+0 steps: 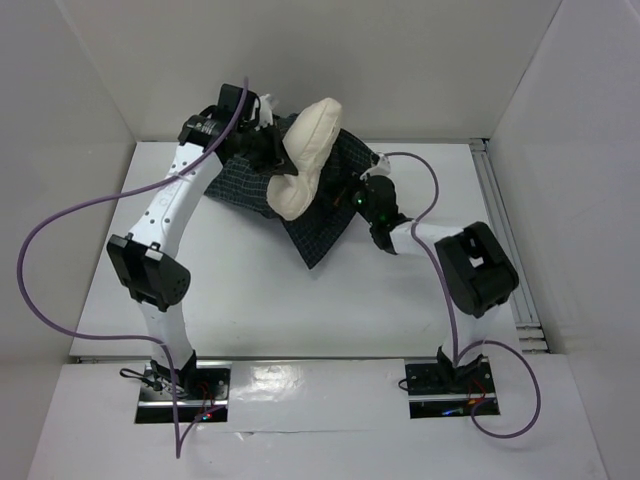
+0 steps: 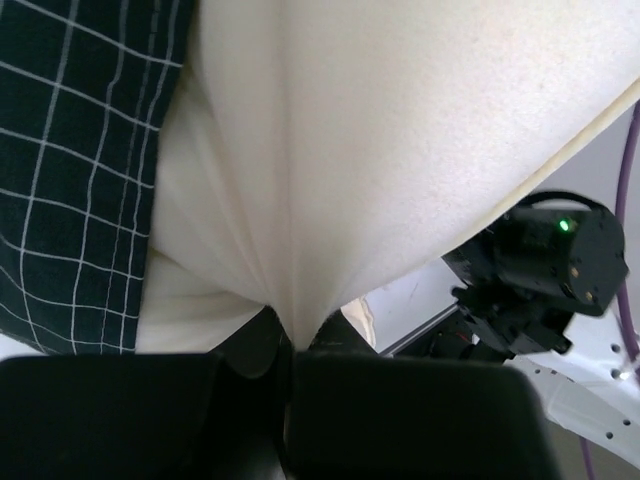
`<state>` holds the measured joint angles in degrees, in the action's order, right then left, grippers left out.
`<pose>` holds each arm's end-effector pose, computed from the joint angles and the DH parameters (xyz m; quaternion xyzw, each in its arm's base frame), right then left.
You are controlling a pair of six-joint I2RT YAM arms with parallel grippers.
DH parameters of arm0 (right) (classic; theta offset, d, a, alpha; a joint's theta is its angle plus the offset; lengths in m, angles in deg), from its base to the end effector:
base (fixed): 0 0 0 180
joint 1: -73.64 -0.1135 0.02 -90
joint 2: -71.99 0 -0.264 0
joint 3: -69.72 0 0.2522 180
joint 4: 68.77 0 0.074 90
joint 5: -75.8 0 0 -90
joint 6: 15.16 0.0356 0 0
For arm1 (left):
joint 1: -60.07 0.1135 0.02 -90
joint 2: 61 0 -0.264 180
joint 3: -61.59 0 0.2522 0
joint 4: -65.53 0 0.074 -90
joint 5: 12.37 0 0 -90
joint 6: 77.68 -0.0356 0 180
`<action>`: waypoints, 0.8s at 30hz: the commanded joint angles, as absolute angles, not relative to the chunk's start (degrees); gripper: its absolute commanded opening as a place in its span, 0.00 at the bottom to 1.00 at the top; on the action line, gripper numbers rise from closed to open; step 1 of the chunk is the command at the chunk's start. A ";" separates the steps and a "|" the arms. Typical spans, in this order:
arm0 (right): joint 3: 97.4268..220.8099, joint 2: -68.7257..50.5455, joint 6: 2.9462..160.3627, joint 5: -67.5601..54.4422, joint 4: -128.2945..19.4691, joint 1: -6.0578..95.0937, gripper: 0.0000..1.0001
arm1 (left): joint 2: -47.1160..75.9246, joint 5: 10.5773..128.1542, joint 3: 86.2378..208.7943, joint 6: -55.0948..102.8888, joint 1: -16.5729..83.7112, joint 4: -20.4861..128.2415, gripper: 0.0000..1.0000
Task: Put the pillow into the pillowcase
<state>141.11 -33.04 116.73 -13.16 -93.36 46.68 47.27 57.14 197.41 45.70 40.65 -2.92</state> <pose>0.3622 0.1849 0.2115 0.0930 0.7550 0.3726 0.5315 0.3802 -0.1472 0.4106 -0.0354 0.8974 -0.3267 0.2943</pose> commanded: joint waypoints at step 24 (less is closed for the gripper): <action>126.91 6.24 106.48 -5.76 -61.86 53.25 0.00 | 53.33 66.46 186.61 46.60 37.14 11.09 0.00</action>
